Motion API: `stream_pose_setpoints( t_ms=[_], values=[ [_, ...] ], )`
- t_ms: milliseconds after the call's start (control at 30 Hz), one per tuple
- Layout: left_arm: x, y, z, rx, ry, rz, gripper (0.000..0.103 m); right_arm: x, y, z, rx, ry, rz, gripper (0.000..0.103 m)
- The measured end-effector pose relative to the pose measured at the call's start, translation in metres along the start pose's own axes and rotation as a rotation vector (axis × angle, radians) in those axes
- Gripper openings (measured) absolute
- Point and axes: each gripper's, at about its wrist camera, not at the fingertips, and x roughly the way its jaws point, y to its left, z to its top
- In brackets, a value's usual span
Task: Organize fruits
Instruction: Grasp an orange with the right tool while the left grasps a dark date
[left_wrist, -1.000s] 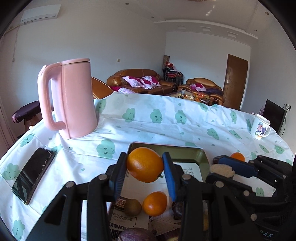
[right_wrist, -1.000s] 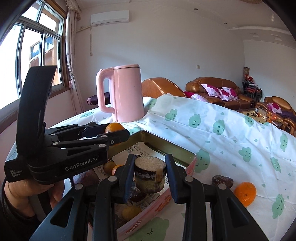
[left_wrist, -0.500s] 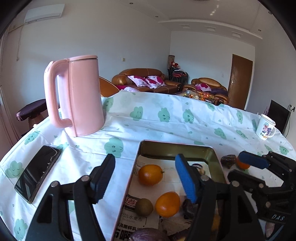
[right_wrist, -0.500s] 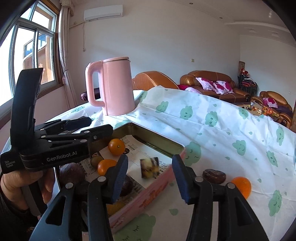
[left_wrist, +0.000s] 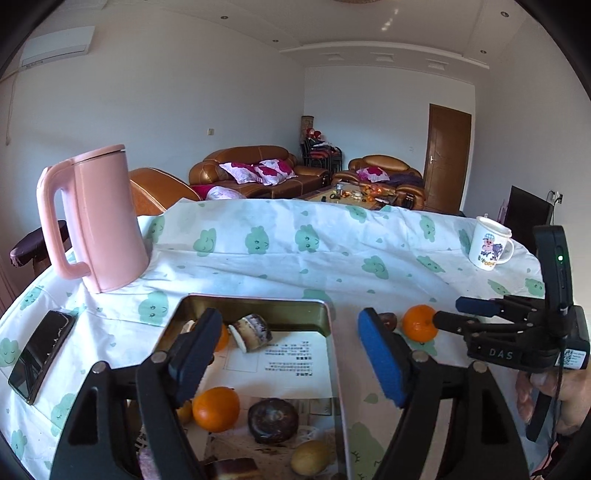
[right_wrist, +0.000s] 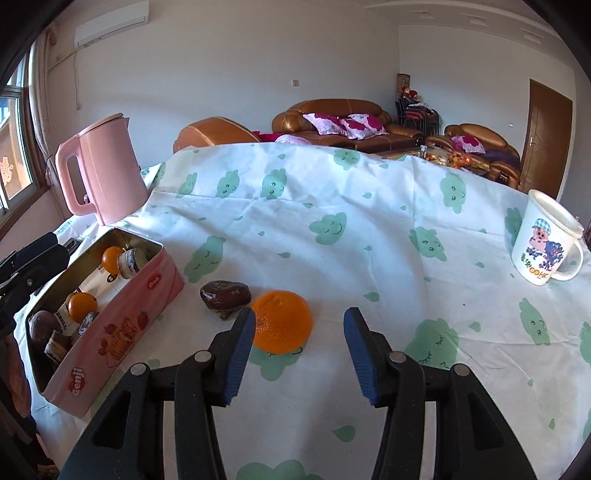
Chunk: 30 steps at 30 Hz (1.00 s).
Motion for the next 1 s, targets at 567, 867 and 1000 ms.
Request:
stream_pose_setpoints(
  t_ms=[567,867,1000],
  values=[
    [0.029,-0.067,0.004,0.102,0.068,-0.063,0.08,-0.001,-0.027,-0.003,0.081,-0.007,-0.017,0.047],
    [0.1,-0.114,-0.001,0.17,0.241,-0.045,0.066,-0.023,-0.065,-0.013,0.178,-0.059,-0.043,0.047],
    [0.12,-0.114,0.004,0.158,0.284,0.006,0.062,-0.025,-0.067,-0.014,0.186,-0.069,-0.029,0.047]
  ],
)
